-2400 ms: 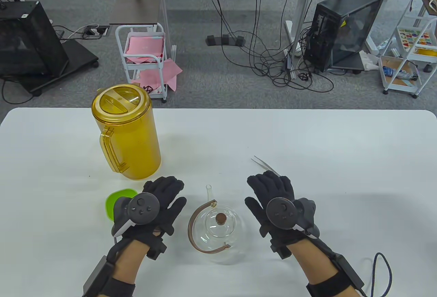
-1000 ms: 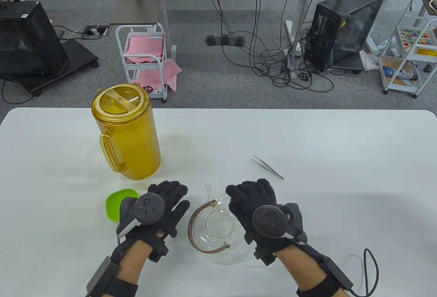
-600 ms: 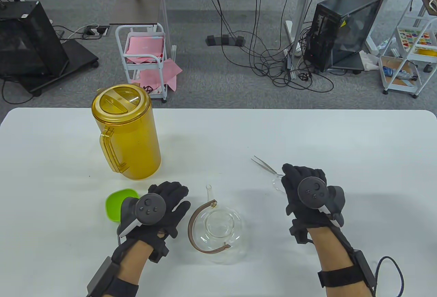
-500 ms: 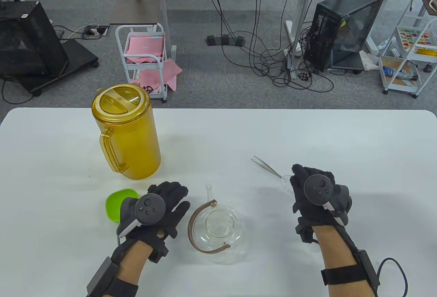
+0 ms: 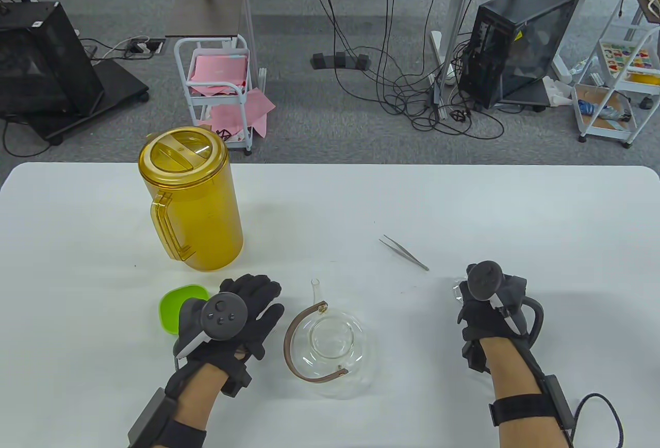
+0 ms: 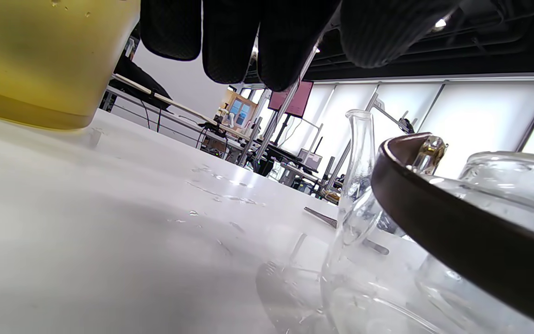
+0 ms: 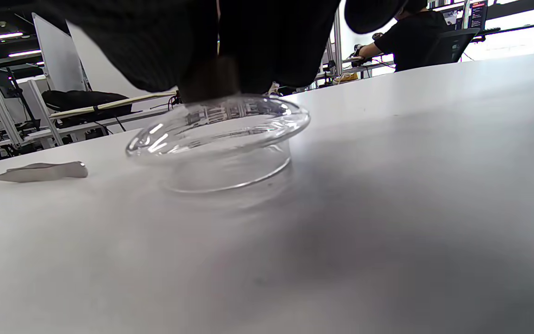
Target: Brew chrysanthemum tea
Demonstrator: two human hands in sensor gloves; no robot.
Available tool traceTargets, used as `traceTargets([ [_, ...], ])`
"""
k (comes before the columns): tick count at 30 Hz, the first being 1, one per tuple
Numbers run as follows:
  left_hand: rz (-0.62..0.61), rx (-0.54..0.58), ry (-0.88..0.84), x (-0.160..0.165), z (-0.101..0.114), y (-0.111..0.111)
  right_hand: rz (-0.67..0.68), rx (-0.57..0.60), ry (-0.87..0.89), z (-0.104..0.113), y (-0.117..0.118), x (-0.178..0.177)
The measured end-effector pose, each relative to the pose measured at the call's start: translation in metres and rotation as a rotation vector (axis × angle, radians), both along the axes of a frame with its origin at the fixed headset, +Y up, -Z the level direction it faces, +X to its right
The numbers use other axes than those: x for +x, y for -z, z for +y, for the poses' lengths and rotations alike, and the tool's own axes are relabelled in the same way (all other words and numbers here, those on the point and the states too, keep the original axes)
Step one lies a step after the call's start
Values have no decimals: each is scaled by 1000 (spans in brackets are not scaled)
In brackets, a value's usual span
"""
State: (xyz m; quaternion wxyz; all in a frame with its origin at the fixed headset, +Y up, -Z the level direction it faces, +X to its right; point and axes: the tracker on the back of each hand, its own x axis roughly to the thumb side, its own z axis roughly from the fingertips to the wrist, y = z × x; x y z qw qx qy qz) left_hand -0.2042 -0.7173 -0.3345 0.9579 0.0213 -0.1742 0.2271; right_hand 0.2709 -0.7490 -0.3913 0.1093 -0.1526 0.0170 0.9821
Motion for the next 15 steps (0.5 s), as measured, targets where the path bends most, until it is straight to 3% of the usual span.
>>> traceTargets([
  [4, 16, 19, -15, -5, 4, 0, 23, 20, -12, 2, -4, 0],
  [15, 150, 14, -63, -45, 9, 7, 261, 301, 51, 45, -32, -43],
])
